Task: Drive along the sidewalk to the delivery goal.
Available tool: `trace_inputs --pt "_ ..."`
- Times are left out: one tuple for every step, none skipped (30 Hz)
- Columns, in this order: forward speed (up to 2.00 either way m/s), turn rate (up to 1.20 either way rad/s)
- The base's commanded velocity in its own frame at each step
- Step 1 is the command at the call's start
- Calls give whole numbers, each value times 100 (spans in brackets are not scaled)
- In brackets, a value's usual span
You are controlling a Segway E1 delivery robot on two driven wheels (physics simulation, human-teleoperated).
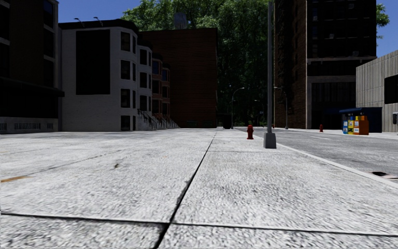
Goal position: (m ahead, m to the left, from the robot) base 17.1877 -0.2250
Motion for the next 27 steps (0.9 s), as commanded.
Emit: trace_inputs --pt "200 0" --pt "200 0" --pt "200 0" --pt "200 0" --pt "200 0" --pt "200 0" --pt "200 0" --pt "200 0" --pt "200 0" --pt "200 0" --pt "200 0" --pt "200 0" --pt "200 0" --pt "200 0" --pt "200 0" --pt "200 0" --pt "200 0" --pt "200 0" --pt "200 0" --pt "200 0" --pt "200 0" --pt "200 0" --pt "200 0" --pt "200 0" --pt "200 0" --pt "200 0" --pt "200 0"
